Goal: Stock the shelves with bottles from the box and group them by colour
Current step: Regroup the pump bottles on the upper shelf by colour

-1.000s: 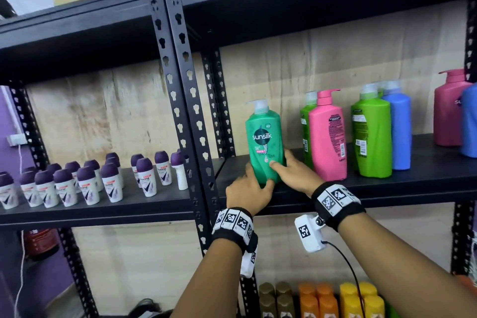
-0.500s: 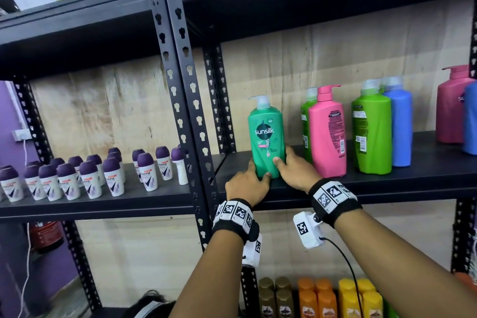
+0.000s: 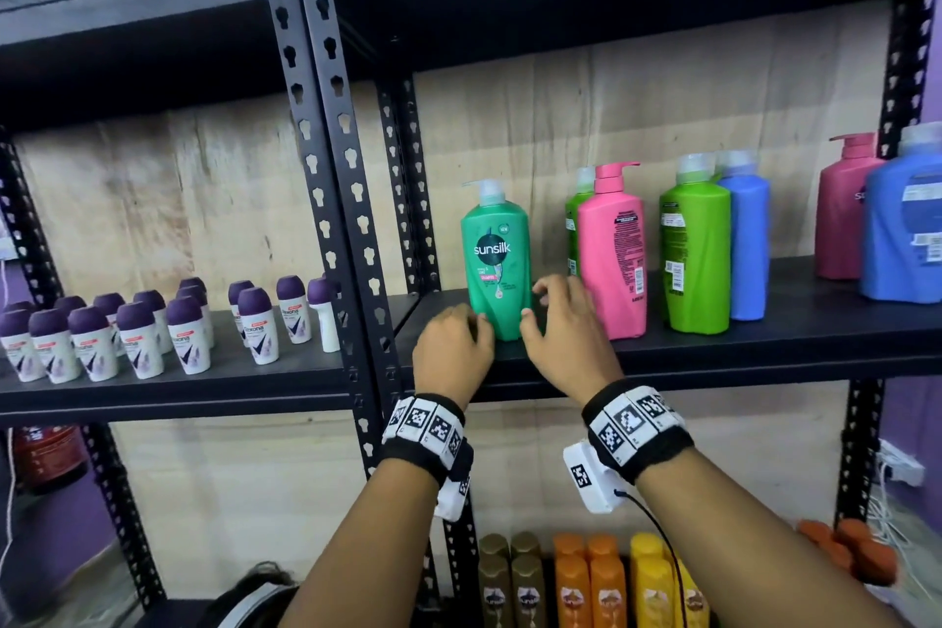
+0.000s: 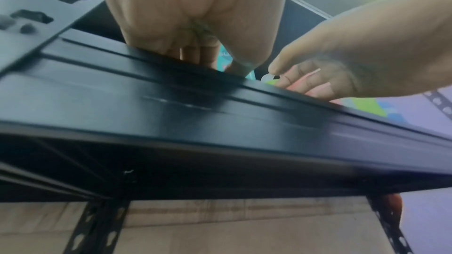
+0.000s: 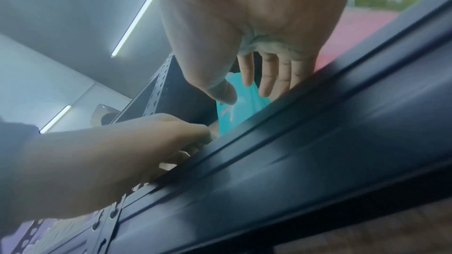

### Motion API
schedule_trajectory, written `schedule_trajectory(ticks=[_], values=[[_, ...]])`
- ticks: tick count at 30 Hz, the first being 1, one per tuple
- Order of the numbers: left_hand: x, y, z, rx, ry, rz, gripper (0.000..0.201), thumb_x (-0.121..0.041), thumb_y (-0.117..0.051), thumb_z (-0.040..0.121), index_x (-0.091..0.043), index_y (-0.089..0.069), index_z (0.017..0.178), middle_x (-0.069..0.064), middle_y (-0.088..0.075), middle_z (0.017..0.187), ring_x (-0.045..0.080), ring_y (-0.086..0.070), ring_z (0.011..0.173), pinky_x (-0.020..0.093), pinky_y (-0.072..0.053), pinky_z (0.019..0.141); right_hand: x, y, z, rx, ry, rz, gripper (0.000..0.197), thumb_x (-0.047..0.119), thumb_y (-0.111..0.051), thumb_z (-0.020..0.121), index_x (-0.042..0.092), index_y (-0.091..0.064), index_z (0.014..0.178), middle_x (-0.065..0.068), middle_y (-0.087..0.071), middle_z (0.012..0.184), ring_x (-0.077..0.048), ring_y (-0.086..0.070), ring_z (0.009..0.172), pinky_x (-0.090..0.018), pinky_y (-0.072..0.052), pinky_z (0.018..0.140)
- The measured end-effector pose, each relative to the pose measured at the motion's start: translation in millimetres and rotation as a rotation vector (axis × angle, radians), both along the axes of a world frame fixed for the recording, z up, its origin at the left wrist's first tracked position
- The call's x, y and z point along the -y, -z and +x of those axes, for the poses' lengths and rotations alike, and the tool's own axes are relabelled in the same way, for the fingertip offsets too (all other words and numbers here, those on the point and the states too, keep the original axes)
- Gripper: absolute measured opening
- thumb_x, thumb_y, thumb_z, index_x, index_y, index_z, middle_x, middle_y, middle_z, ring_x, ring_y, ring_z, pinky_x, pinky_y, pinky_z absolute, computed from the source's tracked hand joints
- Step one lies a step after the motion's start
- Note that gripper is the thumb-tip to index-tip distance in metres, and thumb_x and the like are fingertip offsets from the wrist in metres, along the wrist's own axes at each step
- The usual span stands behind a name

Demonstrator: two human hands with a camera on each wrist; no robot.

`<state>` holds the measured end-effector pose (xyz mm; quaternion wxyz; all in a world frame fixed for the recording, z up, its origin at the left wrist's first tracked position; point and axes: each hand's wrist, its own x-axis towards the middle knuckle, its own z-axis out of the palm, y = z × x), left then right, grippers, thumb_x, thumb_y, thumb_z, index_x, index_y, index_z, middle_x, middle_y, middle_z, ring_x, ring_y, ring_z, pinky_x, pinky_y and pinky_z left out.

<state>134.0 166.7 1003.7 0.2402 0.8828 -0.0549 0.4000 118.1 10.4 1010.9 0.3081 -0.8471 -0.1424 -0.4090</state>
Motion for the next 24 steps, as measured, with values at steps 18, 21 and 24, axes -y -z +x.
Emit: schedule_trajectory(ticks=[18,21,24], values=[[119,-77,0,0.274,0.362,-0.015,0.056,-0.029,-0.06,0.093,-0.008,-0.041,0.142,0.012,-0.047,0.13,0.03,-0.055,0.115,0.044,-0.051,0.093,146,-87,-28,0.273,0.429,-0.001,0.034,0.023,-0.061,0.089,0.007,-0.06,0.118,-0.017,-0.051,0.118,-0.038,-0.049,0.112,-0.044,-0.041,0.094],[130,-82,5,0.204,0.386,-0.052,0.067,-0.033,-0.062,0.092,-0.008,-0.034,0.148,0.014,-0.044,0.136,0.034,-0.051,0.124,0.047,-0.048,0.1,160,-87,-17,0.172,0.437,0.012,0.057,0.029,-0.066,0.088,0.006,-0.047,0.137,-0.02,-0.046,0.127,-0.04,-0.046,0.119,-0.044,-0.038,0.1],[137,-81,12,0.137,0.377,-0.065,0.075,-0.038,-0.061,0.093,-0.008,-0.027,0.153,0.017,-0.042,0.14,0.038,-0.052,0.125,0.047,-0.046,0.102,167,-82,-4,0.059,0.39,0.046,0.075,0.039,-0.066,0.09,0.009,-0.032,0.15,-0.022,-0.043,0.135,-0.042,-0.045,0.126,-0.047,-0.041,0.102]])
